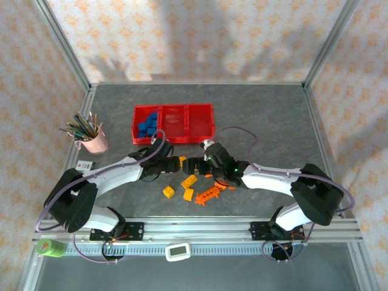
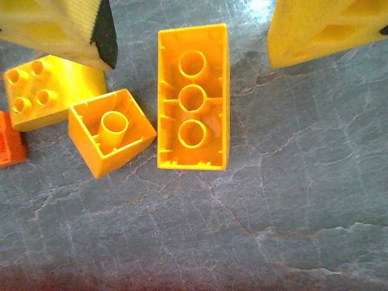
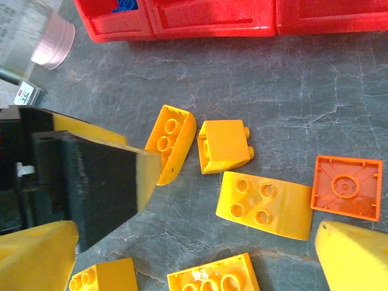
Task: Sort the legos into containers by color
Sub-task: Pick up the lego from the center of the table.
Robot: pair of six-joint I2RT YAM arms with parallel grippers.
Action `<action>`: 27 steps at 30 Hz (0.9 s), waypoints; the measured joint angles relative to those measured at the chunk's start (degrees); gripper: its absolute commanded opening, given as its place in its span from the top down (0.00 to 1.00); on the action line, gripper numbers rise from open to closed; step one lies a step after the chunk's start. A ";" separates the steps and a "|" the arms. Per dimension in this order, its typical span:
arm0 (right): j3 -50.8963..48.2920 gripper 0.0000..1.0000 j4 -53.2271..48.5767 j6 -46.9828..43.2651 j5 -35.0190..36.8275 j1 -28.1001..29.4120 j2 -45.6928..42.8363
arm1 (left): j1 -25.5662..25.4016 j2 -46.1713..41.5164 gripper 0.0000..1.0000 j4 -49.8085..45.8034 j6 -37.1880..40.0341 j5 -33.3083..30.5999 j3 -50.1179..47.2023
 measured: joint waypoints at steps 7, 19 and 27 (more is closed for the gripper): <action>-0.33 0.00 -0.02 0.00 0.37 0.02 0.00 | -0.26 5.97 0.43 1.73 -0.02 -2.29 0.44; -0.33 0.00 0.00 -0.02 1.05 0.00 -0.11 | -0.48 7.54 0.65 1.81 -0.15 -6.03 0.98; -0.33 0.00 -0.11 -0.04 1.05 0.00 -0.13 | -0.48 5.42 0.67 1.62 -1.07 -6.05 0.98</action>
